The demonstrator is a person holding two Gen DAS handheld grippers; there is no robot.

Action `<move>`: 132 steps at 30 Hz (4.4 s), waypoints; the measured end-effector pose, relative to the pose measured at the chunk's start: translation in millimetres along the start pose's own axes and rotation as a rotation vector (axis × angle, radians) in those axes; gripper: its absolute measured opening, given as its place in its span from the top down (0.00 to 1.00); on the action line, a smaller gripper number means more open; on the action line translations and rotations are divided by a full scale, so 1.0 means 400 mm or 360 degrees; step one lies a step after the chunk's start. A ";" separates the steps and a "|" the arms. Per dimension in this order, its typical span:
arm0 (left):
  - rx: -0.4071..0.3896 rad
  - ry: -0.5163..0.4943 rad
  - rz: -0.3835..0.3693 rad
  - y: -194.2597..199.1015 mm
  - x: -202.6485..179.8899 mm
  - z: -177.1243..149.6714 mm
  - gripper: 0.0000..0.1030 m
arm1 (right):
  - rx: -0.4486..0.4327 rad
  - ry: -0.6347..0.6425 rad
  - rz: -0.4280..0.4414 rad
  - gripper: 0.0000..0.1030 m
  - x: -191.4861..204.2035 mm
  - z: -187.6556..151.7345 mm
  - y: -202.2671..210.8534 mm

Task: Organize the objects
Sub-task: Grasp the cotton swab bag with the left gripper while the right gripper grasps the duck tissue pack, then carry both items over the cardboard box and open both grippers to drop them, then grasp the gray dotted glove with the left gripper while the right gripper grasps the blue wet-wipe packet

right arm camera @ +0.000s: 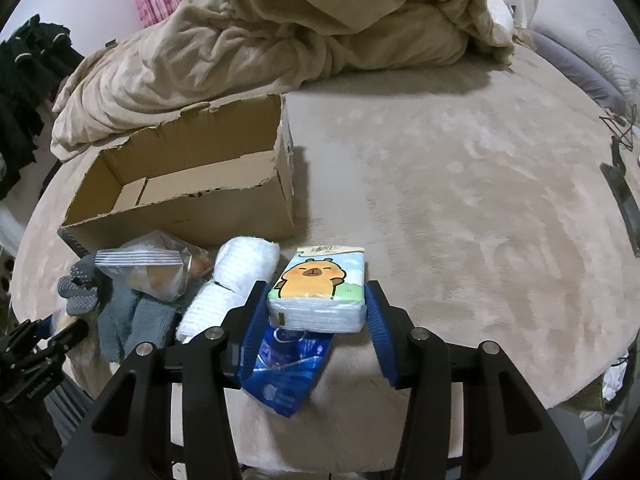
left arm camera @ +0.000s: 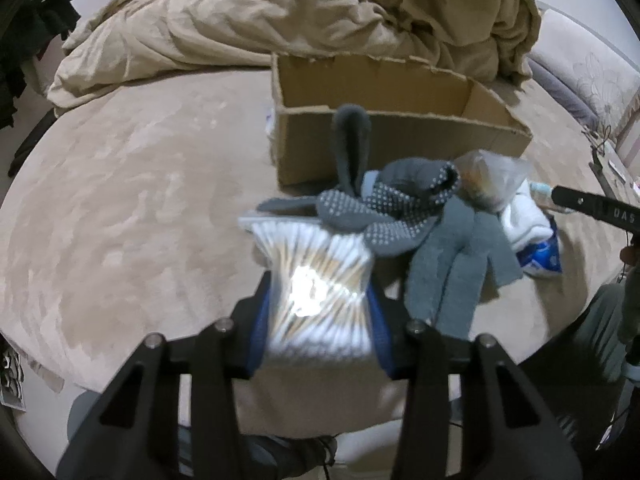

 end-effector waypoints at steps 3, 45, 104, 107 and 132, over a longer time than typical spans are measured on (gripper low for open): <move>-0.0026 0.0020 0.0012 0.024 0.004 -0.005 0.57 | -0.0019 0.0010 0.0018 0.51 0.000 -0.004 0.019; -0.0420 0.0014 -0.0221 0.127 -0.046 0.331 0.58 | -0.0370 0.0235 0.0305 0.52 0.183 0.157 0.194; -0.0389 0.0109 -0.0192 0.259 -0.039 0.124 0.24 | -0.0408 0.0144 0.0351 0.18 0.103 0.031 0.345; -0.0339 0.0100 -0.0195 0.235 -0.047 0.093 0.24 | -0.0390 0.0128 0.0343 0.18 0.086 0.014 0.336; -0.0141 0.0120 -0.0227 -0.022 -0.053 0.108 0.24 | 0.0001 0.0015 0.0141 0.18 -0.031 -0.039 0.037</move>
Point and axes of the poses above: each gripper's, at about its wrist camera, not at the fingertips, and y roughly against the way its jaws point, x to its left, z to its top, the point moved 1 cm from there along -y, roughly the way its jaws point, and after that the axes turned 15 degrees about -y, right-handed, at the moved point
